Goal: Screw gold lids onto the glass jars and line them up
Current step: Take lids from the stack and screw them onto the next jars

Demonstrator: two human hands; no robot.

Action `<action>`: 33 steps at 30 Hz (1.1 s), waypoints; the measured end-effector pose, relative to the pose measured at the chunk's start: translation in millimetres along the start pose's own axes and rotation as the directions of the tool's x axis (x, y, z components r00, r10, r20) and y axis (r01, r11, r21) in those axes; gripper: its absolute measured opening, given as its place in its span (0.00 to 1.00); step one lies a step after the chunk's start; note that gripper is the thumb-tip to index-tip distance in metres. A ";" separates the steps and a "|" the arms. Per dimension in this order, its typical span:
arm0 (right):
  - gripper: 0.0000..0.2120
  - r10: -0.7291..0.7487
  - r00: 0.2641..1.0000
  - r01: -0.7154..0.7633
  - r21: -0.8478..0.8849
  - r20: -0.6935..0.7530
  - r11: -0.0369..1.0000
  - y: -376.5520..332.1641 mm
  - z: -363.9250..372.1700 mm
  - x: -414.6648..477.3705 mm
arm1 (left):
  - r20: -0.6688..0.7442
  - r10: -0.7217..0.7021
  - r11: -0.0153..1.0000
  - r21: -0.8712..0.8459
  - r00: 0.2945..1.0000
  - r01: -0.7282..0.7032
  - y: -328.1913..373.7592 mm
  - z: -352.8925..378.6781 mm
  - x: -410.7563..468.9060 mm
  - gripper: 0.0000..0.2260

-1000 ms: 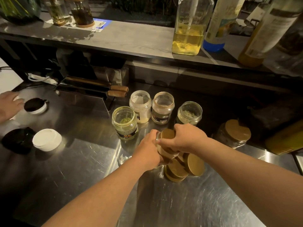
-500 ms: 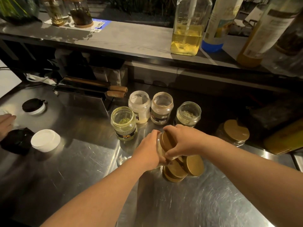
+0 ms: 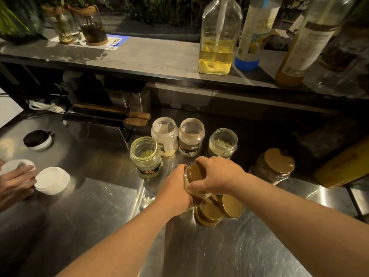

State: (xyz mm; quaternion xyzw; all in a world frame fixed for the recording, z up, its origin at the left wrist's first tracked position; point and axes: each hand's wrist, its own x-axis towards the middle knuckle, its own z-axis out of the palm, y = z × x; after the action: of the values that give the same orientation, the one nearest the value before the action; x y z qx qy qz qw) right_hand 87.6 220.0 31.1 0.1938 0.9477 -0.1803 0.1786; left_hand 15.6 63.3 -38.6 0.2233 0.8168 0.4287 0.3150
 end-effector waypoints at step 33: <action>0.46 0.178 0.983 -0.165 -0.217 0.042 0.962 169.3 -63.9 -171.1 | 0.463 0.197 0.972 0.024 0.864 -0.234 122.3 178.8 -35.4 0.33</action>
State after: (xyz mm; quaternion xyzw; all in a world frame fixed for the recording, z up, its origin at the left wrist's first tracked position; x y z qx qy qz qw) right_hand 290.9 340.0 110.5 0.2493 0.9353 -0.0679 0.2419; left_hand 178.2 206.0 -1.9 0.4203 0.7058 0.3636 0.4393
